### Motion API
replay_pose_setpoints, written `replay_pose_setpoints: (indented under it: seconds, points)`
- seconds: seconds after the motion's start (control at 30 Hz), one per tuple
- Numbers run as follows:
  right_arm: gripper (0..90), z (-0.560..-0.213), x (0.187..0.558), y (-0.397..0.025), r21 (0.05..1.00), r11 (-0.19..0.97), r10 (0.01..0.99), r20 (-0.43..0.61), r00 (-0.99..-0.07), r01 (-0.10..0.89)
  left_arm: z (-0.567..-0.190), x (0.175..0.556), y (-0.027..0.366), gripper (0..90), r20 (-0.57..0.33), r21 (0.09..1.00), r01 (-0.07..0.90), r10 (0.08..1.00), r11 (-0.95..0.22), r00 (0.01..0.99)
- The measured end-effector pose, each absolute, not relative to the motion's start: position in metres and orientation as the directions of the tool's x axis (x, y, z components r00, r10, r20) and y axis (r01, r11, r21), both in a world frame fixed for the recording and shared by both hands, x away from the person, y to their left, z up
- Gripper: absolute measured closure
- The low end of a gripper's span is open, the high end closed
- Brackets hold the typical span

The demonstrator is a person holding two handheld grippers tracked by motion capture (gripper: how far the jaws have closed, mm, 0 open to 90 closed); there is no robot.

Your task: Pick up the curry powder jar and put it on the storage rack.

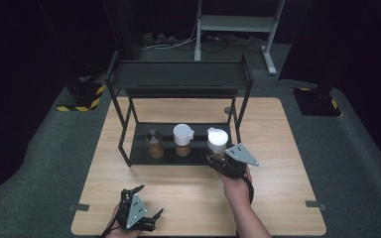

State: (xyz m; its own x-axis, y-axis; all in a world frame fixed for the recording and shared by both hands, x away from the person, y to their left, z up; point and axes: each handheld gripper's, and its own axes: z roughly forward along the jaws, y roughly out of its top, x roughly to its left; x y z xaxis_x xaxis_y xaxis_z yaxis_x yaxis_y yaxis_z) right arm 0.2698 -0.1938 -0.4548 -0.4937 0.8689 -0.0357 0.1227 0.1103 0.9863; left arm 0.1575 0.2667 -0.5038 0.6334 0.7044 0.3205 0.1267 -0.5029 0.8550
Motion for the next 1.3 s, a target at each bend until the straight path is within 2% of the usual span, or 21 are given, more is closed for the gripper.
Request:
replay_pose_setpoints:
  seconds: [1.3]
  points:
    - [30.4, -0.467, 0.312, -0.164, 0.977, 0.117, 0.898, -0.029, -0.439, 0.176, -0.505, 0.157, 0.268, 1.3, 0.314, 0.862, 0.122, 0.708, -0.491, 0.633]
